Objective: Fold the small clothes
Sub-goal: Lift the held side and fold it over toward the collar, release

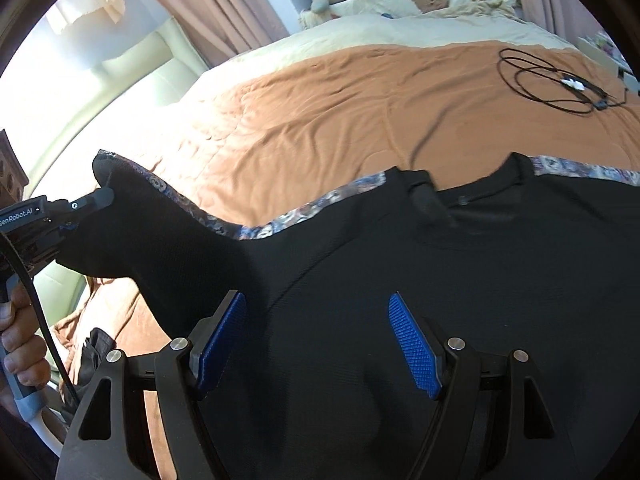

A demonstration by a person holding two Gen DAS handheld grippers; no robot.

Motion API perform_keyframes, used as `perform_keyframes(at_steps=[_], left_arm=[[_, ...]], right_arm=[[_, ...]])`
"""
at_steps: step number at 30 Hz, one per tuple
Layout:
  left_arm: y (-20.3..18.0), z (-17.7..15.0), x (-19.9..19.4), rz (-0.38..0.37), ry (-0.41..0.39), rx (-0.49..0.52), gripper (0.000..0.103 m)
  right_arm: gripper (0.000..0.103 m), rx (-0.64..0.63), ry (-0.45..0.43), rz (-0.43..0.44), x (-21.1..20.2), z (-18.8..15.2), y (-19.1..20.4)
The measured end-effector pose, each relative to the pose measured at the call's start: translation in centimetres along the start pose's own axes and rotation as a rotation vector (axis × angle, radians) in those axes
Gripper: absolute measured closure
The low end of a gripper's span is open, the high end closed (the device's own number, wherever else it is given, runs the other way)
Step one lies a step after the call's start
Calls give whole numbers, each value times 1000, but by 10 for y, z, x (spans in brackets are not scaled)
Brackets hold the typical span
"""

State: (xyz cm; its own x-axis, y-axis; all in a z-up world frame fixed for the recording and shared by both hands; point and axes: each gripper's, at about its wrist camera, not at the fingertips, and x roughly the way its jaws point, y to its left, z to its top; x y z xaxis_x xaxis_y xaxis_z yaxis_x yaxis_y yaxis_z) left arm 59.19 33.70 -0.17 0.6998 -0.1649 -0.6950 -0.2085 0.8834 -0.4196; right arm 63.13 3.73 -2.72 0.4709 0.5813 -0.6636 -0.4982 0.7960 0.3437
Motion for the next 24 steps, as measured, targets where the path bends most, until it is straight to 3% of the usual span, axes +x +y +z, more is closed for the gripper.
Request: perform_keyframes(at_steps=[11, 18, 19, 22, 23, 24], left_arm=[[-57, -22, 48, 2, 79, 71, 96], [-82, -44, 91, -34, 193, 61, 94], [-84, -46, 95, -43, 214, 56, 84], [-85, -49, 94, -109, 227, 21, 40], [-84, -48, 89, -123, 212, 10, 32], [-83, -45, 84, -130, 199, 1, 31]], right_arm=[[30, 42, -49, -9, -40, -8, -52], [30, 87, -42, -16, -47, -18, -82], [30, 91, -39, -16, -48, -19, -85], [30, 107, -35, 1, -48, -19, -90], [30, 112, -41, 21, -48, -18, -91], [30, 116, -41, 26, -47, -17, -91]])
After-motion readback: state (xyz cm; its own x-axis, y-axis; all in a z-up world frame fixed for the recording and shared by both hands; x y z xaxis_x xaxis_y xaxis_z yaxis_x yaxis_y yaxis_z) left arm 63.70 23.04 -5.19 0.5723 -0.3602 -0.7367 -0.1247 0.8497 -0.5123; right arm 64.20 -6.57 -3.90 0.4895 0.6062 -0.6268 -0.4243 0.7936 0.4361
